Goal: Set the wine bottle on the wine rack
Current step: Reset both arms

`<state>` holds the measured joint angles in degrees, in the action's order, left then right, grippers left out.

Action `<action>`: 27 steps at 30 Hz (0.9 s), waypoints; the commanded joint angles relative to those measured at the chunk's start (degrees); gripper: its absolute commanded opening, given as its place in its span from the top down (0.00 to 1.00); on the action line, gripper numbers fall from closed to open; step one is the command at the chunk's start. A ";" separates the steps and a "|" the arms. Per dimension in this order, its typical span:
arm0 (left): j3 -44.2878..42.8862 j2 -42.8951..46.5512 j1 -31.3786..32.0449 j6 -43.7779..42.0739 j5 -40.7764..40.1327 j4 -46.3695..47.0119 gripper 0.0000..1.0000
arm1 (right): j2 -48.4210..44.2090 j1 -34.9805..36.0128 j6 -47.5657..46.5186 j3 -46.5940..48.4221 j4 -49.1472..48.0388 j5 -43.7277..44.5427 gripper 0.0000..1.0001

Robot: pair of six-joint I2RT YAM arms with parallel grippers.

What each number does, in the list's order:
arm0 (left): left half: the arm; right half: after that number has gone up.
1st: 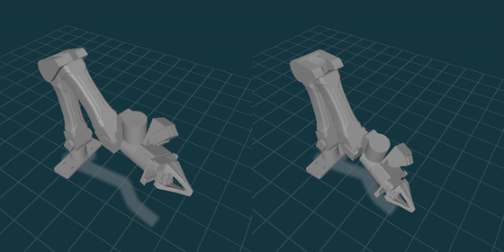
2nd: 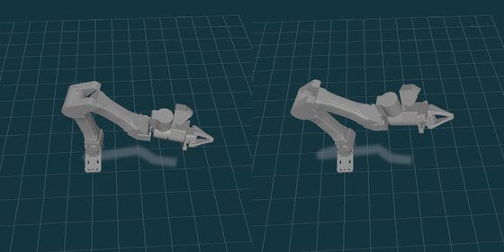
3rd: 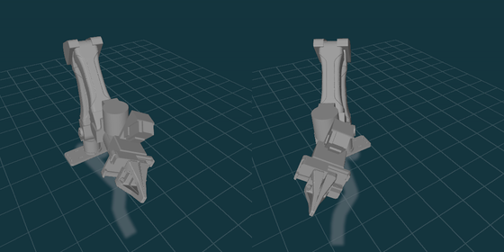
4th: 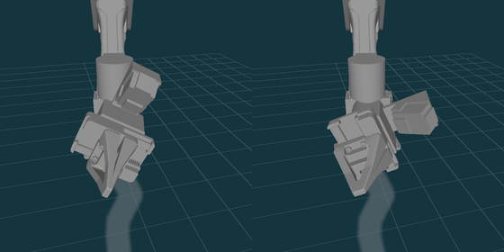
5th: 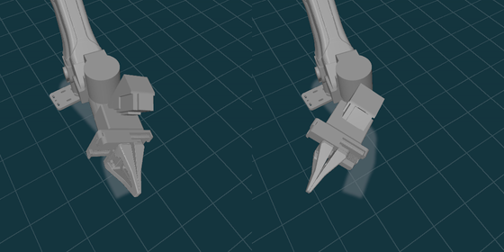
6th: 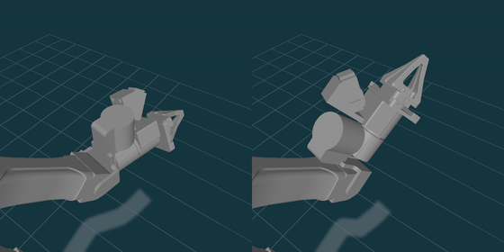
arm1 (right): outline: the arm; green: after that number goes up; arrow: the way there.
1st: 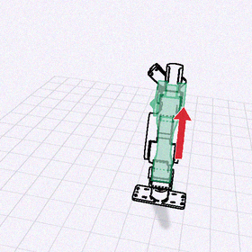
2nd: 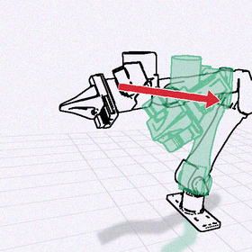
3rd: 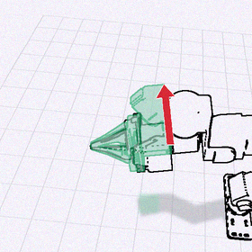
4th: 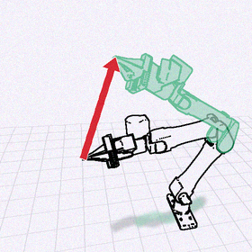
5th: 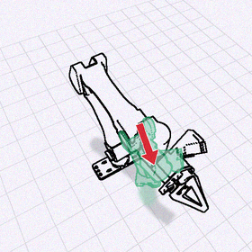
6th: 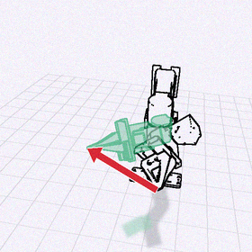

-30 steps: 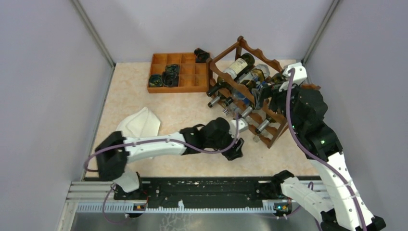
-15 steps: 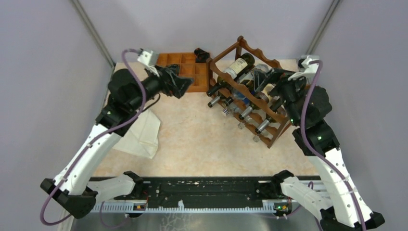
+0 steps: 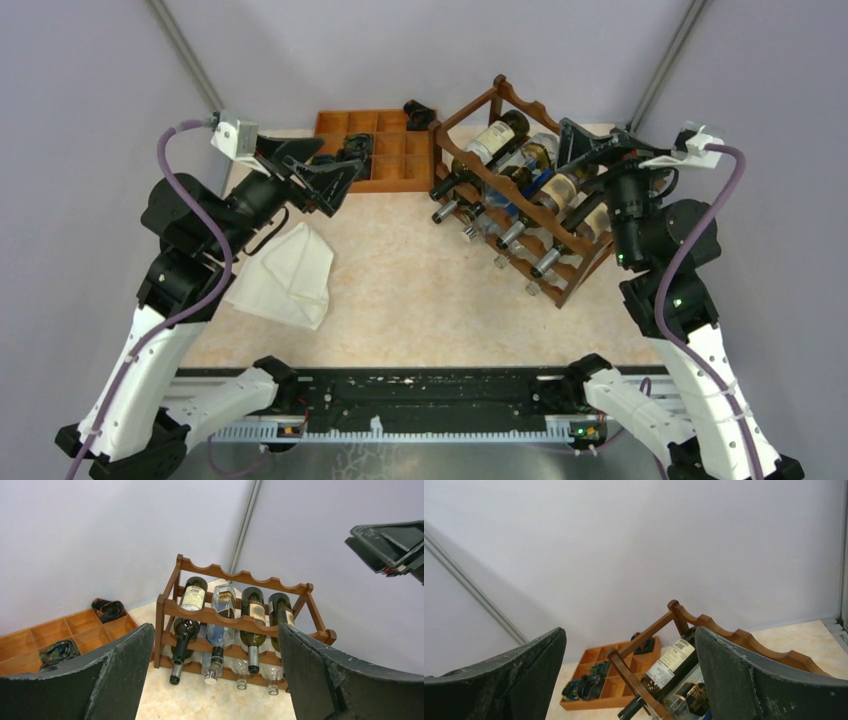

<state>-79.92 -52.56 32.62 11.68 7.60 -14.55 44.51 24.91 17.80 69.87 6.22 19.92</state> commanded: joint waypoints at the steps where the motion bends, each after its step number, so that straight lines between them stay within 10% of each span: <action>1: 1.35 1.73 0.02 -0.75 -1.85 -1.92 0.02 | -0.32 0.00 0.04 1.34 -3.94 0.96 0.02; 27: 0.93 3.72 0.00 -0.03 -2.31 -2.28 0.02 | 0.76 0.04 -2.87 3.38 -7.79 2.05 0.02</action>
<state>-75.35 -47.53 32.62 13.87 5.54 -17.12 45.01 24.91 16.47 68.75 3.75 21.41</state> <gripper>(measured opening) 0.979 0.984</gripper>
